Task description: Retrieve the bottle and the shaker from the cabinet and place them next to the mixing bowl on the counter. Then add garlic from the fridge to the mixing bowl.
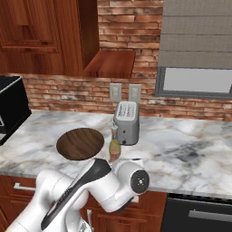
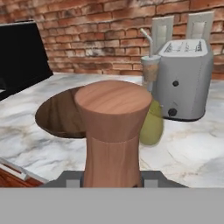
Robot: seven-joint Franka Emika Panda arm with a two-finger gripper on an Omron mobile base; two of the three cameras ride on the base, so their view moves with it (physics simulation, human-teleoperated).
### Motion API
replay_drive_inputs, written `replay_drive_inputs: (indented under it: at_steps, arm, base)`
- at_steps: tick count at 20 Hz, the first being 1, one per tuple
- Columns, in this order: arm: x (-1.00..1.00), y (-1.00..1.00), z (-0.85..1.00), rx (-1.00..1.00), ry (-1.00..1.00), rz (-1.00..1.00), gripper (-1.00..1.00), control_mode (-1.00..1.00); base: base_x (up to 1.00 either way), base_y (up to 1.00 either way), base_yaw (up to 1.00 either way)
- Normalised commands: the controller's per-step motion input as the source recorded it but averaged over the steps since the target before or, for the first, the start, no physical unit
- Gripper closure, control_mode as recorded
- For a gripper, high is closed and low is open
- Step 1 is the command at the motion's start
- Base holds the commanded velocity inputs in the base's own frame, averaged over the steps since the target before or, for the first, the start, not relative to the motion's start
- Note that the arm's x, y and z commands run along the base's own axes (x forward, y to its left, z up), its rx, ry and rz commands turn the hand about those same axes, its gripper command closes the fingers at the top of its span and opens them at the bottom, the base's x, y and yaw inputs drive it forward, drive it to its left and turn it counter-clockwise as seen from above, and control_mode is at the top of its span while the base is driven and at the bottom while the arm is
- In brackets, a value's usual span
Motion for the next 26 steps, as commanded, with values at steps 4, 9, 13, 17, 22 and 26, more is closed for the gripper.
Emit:
replay_drive_inputs:
  at_steps: [4, 9, 13, 17, 22, 26]
  arm:
    - [0.06, 0.43, -0.47, 0.00, 0.00, 0.00, 1.00, -1.00]
    - [0.07, 0.24, -0.20, 0.00, -0.02, -0.01, 1.00, -1.00]
    - [0.36, 0.11, -0.05, 0.00, -0.03, -0.04, 1.00, -1.00]
    - [0.45, 0.11, -0.06, 0.00, 0.00, -0.04, 1.00, -1.00]
    - [0.27, 0.08, -0.10, 0.00, 0.00, -0.02, 1.00, -1.00]
    - [0.12, 0.01, -0.11, 0.00, 0.00, -0.01, 1.00, -1.00]
  base:
    - [0.00, 0.00, 0.00]
    - [0.00, 0.00, 0.00]
    - [0.00, 0.00, 0.00]
    - [0.00, 0.00, 0.00]
    - [0.00, 0.00, 0.00]
    - [0.00, 0.00, 0.00]
